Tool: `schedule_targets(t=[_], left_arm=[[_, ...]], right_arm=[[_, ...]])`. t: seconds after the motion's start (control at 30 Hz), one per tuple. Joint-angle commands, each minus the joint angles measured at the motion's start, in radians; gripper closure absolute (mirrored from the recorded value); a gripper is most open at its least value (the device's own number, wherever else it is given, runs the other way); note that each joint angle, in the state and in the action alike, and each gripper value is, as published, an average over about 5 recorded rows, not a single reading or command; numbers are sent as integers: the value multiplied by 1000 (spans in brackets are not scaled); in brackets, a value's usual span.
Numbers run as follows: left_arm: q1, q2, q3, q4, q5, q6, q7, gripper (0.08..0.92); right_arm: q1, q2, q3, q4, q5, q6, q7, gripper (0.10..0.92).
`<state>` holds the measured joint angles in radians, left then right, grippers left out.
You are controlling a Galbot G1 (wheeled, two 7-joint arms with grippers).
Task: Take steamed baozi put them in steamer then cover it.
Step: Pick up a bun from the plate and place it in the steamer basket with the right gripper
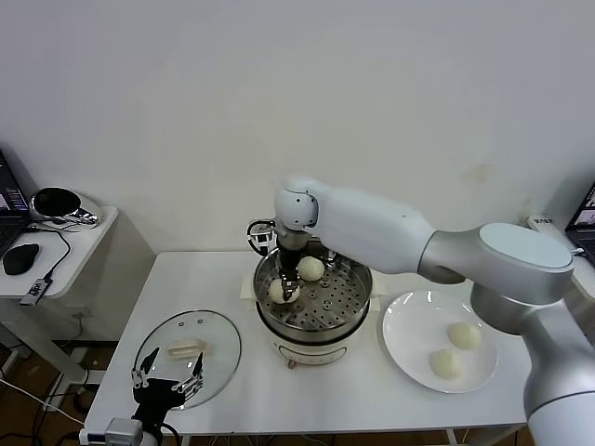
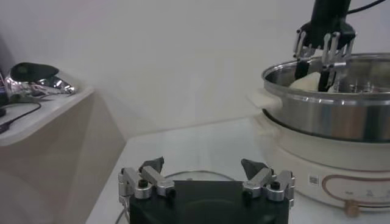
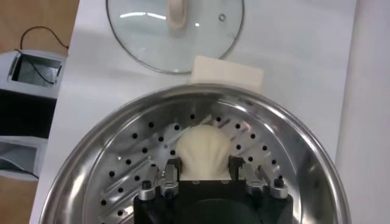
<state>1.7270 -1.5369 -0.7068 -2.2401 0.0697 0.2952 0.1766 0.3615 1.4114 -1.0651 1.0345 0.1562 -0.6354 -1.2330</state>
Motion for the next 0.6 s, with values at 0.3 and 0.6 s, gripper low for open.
schedule_targets(t=[0.3,0.6], left_arm=[[-2,-5,2,1,-5,0,-4,177],[3,-18,8,-1,-2,0,-6,177]], right_arm=[[-20,-21,24,19,-29,-3,38,297],[44,-217,62,217,-2,-4,35,203]])
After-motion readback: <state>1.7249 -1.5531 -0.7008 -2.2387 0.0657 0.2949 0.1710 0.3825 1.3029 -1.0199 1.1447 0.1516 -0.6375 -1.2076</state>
